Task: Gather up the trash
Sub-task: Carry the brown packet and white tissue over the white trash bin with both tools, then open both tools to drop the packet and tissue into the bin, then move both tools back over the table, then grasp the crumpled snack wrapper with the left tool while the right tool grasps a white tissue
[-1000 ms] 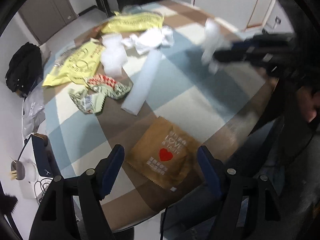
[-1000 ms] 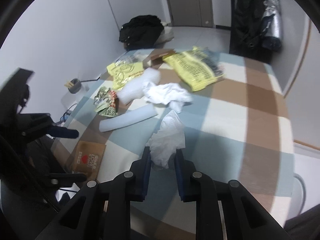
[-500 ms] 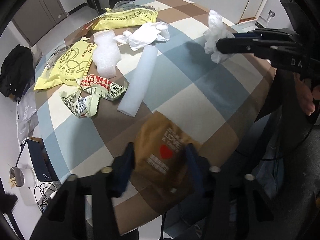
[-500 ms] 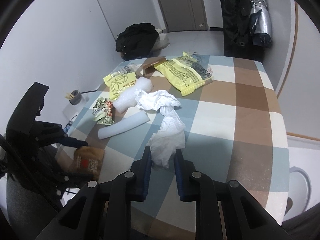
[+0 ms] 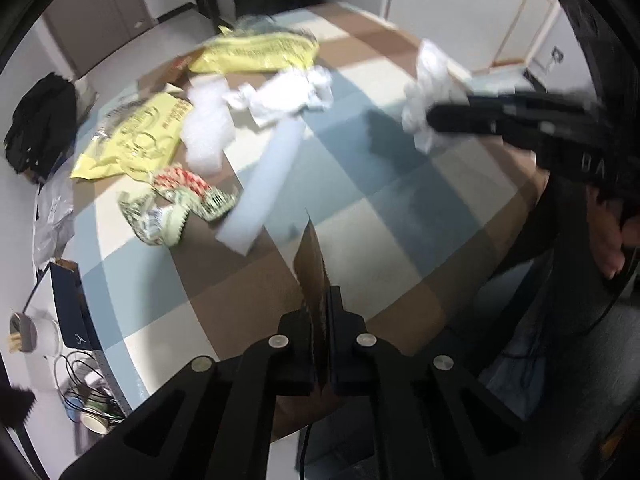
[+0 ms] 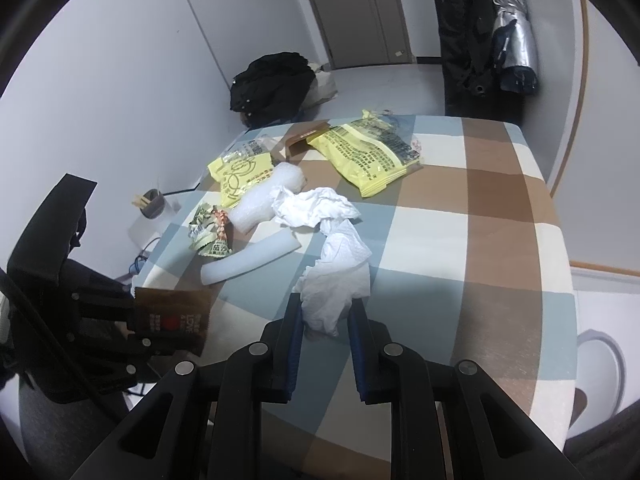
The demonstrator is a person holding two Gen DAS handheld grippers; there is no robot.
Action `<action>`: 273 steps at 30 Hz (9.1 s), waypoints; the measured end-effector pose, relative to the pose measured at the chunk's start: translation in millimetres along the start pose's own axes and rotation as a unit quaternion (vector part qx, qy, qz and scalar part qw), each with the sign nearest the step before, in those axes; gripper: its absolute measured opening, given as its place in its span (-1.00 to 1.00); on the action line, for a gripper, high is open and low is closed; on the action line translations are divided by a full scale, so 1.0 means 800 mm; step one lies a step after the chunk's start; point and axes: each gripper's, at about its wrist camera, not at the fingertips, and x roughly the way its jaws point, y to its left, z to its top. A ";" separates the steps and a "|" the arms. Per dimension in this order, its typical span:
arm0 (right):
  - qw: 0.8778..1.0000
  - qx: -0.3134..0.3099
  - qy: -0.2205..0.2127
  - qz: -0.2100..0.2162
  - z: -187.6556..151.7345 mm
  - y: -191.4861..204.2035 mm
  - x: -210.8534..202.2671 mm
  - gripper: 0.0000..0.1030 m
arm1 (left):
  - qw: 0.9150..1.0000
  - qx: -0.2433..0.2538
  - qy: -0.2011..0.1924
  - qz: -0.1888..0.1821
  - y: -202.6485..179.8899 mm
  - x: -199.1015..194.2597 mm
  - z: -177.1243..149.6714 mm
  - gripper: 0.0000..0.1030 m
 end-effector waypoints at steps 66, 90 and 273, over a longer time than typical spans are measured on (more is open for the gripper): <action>0.902 0.410 0.111 -0.076 -0.214 -0.486 -0.009 -0.54 | 0.939 0.102 0.257 -0.207 -0.359 0.311 0.292 -1.00; 0.889 0.433 0.110 -0.101 -0.216 -0.505 -0.025 0.12 | 0.962 0.106 0.205 -0.143 -0.357 0.287 0.307 -0.04; 0.999 0.001 -0.054 -0.002 0.031 0.008 -0.001 -0.82 | 0.945 -0.305 -0.083 0.086 0.122 0.003 -0.019 -0.62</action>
